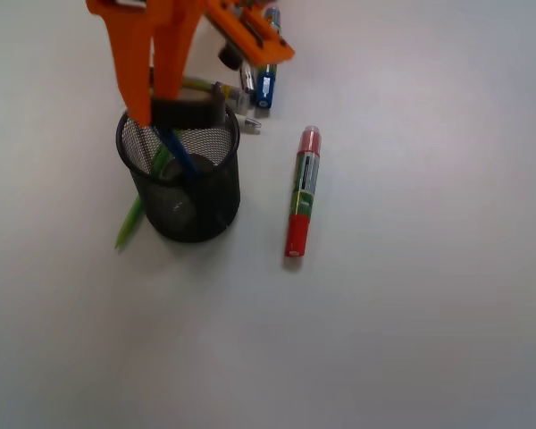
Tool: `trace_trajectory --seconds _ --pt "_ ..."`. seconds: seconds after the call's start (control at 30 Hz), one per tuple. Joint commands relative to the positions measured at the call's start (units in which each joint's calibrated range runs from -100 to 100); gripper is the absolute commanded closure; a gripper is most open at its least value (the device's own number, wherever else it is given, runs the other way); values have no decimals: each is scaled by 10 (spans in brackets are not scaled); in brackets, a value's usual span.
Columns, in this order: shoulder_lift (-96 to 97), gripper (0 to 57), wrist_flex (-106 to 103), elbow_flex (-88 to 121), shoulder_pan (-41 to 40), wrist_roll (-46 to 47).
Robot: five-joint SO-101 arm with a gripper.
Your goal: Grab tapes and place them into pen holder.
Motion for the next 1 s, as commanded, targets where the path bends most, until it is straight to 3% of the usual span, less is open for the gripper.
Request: trace_trajectory --seconds 0.0,0.23,0.43,0.97 --pt "-1 571 4 -15 7 -16" --pt "-2 564 46 -15 21 -41" --pt "-5 419 46 -16 15 -41" --pt "-5 411 60 -157 17 -42"
